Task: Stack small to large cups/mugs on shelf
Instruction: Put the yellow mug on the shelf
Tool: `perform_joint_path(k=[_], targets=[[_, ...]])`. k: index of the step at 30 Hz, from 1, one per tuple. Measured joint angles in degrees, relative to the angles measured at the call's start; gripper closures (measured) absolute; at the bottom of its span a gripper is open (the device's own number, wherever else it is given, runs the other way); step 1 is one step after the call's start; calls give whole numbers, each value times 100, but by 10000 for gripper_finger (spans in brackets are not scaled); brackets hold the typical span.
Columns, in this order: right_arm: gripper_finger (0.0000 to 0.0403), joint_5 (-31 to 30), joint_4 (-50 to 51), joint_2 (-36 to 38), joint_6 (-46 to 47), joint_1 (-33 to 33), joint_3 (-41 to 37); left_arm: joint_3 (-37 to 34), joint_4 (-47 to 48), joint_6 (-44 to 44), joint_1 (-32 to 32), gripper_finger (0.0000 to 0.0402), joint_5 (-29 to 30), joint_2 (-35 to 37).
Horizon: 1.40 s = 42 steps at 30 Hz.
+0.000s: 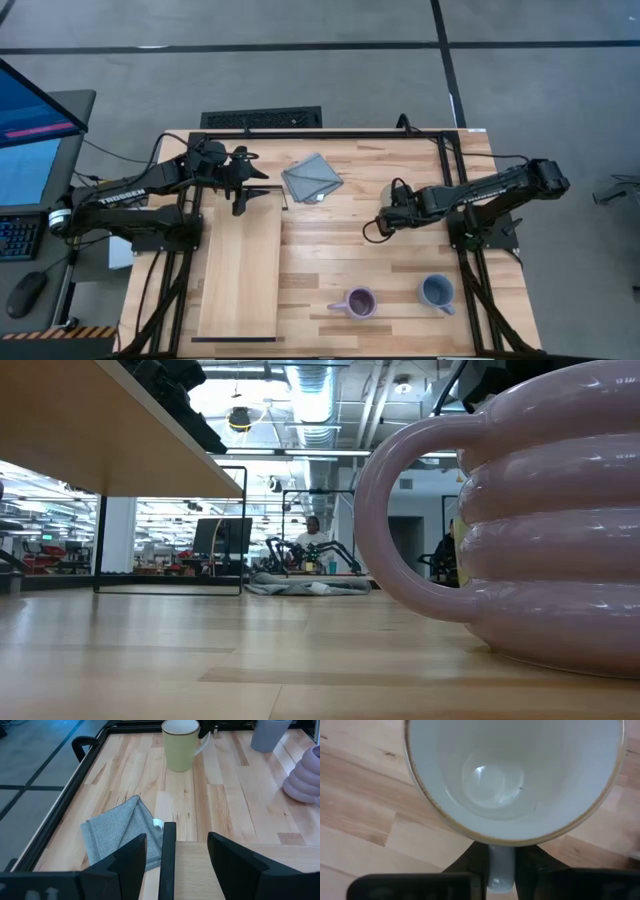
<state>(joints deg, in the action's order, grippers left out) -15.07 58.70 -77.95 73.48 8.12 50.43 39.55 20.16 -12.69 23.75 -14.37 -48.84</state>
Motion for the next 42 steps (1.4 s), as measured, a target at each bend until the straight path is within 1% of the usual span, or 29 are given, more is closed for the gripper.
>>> perform_joint_path(k=[4, 10, 17, 26, 38, 42], targets=[[322, 0, 0, 0, -265, -2, 0, 0, 0, 4, 0, 199, 0, 0], [334, -2, -2, 0, -871, -2, 0, 0, 0, 46, 1, 199, 0, 0], [329, -1, -100, 0, -1637, -2, 0, 0, -2, 46, 1, 199, 0, 0], [333, 9, -323, -4, -2525, -2, 0, 0, -2, 46, 0, 199, 0, 0], [333, -40, -507, -7, -2916, -2, 0, 0, -4, 46, 0, 199, 0, 0], [334, -46, -510, -11, -3152, -2, 185, 0, -7, 46, 1, 199, 0, 0]])
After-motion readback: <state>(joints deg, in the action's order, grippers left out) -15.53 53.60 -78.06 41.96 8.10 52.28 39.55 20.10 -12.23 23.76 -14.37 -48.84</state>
